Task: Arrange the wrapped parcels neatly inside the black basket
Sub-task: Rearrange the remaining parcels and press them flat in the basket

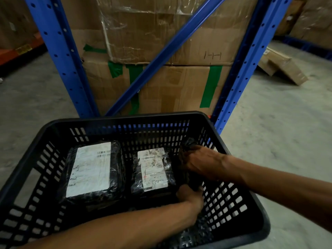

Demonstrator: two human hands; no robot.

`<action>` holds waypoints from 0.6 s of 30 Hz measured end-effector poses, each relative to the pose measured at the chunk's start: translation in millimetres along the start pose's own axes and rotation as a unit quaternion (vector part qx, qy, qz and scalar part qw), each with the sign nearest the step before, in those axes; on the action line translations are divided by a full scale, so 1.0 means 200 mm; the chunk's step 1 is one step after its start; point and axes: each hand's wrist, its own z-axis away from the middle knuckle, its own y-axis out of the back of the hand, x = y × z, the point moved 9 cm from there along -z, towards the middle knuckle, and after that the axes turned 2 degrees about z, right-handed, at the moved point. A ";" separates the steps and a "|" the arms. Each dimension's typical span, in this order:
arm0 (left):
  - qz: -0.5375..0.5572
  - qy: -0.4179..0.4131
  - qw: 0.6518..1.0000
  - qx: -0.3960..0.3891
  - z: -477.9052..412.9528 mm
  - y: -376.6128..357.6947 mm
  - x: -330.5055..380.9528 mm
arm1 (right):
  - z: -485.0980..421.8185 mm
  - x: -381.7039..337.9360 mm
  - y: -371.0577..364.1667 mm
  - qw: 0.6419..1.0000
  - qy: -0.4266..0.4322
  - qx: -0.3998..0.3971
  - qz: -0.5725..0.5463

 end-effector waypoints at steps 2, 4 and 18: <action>0.014 -0.031 0.999 -0.011 0.06 0.04 0.03 | 0.04 0.06 0.07 0.993 -0.003 -0.068 -0.092; -0.025 -0.068 0.997 -0.017 0.20 0.17 0.06 | 0.13 0.12 0.17 0.975 -0.027 -0.134 -0.176; 0.294 -0.135 0.945 -0.044 0.26 1.04 0.21 | 0.11 0.23 0.02 0.305 -0.324 -0.010 -0.895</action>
